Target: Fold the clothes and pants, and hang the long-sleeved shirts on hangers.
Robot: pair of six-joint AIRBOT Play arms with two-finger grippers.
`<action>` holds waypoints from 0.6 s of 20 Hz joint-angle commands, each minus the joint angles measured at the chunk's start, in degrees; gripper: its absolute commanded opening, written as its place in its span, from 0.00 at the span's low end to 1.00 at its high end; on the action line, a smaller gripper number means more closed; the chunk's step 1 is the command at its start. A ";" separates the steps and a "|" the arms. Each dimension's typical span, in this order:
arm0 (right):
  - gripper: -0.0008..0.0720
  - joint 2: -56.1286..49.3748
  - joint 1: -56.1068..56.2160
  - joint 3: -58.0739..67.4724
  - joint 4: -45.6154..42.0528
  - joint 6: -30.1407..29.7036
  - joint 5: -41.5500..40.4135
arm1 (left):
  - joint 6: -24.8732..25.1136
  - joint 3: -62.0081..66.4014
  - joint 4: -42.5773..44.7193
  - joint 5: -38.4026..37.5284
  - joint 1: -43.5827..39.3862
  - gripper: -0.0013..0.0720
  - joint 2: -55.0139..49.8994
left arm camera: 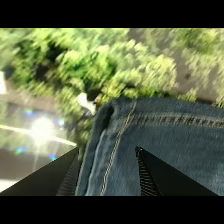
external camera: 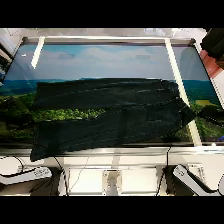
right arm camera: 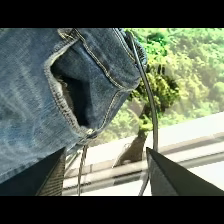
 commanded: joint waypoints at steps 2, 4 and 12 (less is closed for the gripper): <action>0.73 2.12 -0.04 -0.04 0.02 1.66 1.88 | 4.48 -0.48 -6.91 2.32 0.07 0.48 -3.26; 0.73 2.12 -0.04 -0.04 0.02 1.88 1.92 | 4.59 -0.50 -7.19 2.95 0.07 0.47 -3.85; 0.73 2.12 -0.04 -0.04 0.02 1.90 2.12 | 5.27 -0.42 -7.15 4.72 0.07 0.05 -5.44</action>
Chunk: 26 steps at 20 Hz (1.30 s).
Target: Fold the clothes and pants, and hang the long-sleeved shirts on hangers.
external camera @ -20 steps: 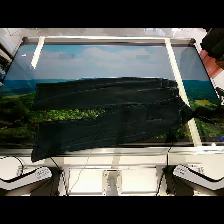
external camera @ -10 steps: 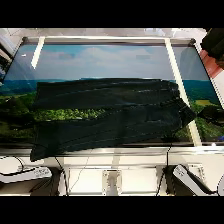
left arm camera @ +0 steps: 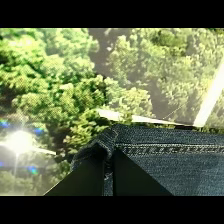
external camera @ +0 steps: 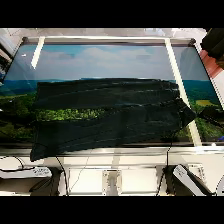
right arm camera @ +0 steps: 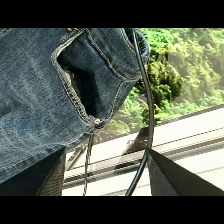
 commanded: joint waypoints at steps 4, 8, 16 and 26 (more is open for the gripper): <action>0.73 0.02 -0.04 0.02 -0.04 0.02 -0.55 | 0.52 1.46 -0.24 9.09 0.07 0.05 6.19; 0.73 0.02 -0.04 0.02 0.00 0.04 -2.21 | 0.57 1.49 -0.04 24.46 0.07 0.05 16.11; 0.75 -0.13 -0.04 -2.54 0.68 -3.30 -1.44 | 0.46 1.49 5.92 12.07 0.15 0.40 15.72; 0.88 -3.78 -0.04 -17.07 5.07 -7.58 -15.56 | -4.37 -0.57 17.64 -8.74 15.91 0.40 13.97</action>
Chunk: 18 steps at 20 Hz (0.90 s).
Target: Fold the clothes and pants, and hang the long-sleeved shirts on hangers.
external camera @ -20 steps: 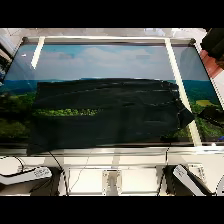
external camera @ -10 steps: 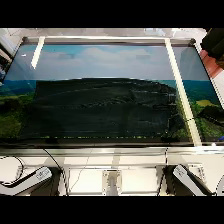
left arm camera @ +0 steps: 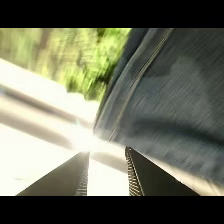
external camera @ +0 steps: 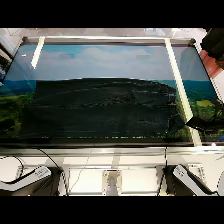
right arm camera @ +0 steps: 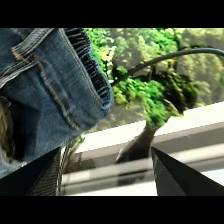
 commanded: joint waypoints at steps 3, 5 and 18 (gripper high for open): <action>0.88 -5.68 -0.04 -1.99 5.92 -0.55 -3.52 | 4.92 -1.18 -2.45 -6.95 7.91 0.40 -0.20; 0.88 -7.48 -0.04 -1.99 6.75 -0.55 -3.85 | 4.94 -1.18 -2.56 -6.97 7.76 0.40 -0.20; 0.75 -14.01 -0.02 -1.99 15.87 -2.40 -7.28 | 5.09 -1.25 -2.58 -7.91 7.76 0.40 -0.20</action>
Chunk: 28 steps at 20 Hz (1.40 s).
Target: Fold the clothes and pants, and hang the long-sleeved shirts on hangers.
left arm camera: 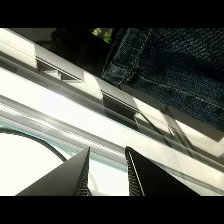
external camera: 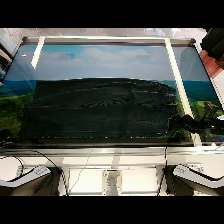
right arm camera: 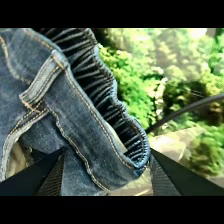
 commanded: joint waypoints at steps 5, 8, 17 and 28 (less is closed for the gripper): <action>0.04 -1.79 -0.02 0.09 3.80 -0.39 2.19 | 0.68 -0.02 -0.55 -1.29 0.00 0.40 -0.02; 0.04 -1.77 -0.02 0.17 3.80 -0.37 3.10 | 5.14 -0.02 -6.38 -1.81 -0.11 0.40 0.00; 0.04 -1.77 -0.02 0.15 3.78 -0.37 5.73 | 2.12 -0.02 -7.08 3.37 -0.81 0.70 -5.49; 0.04 -1.77 -0.02 0.15 3.76 -0.37 6.62 | 1.66 -0.02 -15.02 13.51 -1.51 0.68 -14.25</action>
